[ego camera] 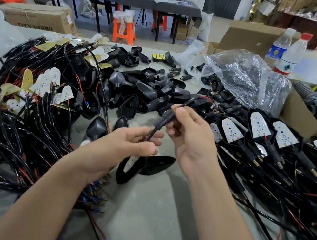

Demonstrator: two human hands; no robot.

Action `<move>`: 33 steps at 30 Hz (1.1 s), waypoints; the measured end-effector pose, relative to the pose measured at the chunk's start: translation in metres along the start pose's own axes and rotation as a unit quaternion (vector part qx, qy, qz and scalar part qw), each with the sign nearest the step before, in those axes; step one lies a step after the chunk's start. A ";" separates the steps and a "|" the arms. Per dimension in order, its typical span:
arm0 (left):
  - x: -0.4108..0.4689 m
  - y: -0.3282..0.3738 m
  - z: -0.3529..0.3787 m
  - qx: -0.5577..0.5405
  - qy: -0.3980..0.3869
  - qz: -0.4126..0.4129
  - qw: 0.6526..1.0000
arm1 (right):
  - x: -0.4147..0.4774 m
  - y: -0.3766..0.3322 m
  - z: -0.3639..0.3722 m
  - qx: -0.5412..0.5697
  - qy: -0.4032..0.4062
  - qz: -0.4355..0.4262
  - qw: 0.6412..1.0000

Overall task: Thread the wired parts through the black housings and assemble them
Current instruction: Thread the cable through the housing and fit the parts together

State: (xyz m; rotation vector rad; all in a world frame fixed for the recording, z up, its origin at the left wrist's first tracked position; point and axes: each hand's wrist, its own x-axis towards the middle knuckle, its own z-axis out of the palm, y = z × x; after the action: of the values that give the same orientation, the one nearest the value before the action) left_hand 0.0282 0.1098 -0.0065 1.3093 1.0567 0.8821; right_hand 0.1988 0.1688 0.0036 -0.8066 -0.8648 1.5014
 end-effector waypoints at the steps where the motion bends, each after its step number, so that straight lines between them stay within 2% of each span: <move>1: -0.001 0.001 -0.001 0.004 -0.018 -0.011 1.000 | 0.002 -0.002 -0.001 0.027 0.016 -0.008 0.999; 4: -0.004 0.004 -0.005 -0.008 -0.043 -0.029 0.999 | 0.005 -0.009 -0.007 0.077 0.038 -0.011 0.996; 7: -0.004 0.003 -0.006 -0.076 -0.022 -0.041 0.996 | 0.006 -0.011 -0.012 0.117 0.052 -0.009 0.992; 9: -0.003 0.003 -0.006 -0.059 -0.001 -0.038 0.998 | 0.006 -0.011 -0.012 0.117 0.061 -0.010 0.991; 12: -0.002 0.001 -0.006 -0.020 0.033 -0.032 0.999 | 0.005 -0.009 -0.013 0.087 0.049 0.000 0.995; 16: 0.001 0.000 -0.007 0.012 0.090 -0.033 0.995 | 0.002 -0.009 -0.016 0.028 -0.008 0.033 0.999; 22: 0.003 -0.002 -0.003 0.036 0.091 -0.012 0.995 | -0.003 -0.008 -0.013 -0.023 -0.071 0.050 0.996; 33: 0.007 -0.006 0.007 0.031 0.167 -0.001 0.985 | -0.004 -0.001 -0.010 -0.079 -0.107 0.059 0.989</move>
State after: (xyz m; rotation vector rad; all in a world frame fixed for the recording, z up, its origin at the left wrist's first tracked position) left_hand 0.0371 0.1138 -0.0133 1.2372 1.3540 1.1011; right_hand 0.2079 0.1657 -0.0007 -0.8335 -1.1238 1.6602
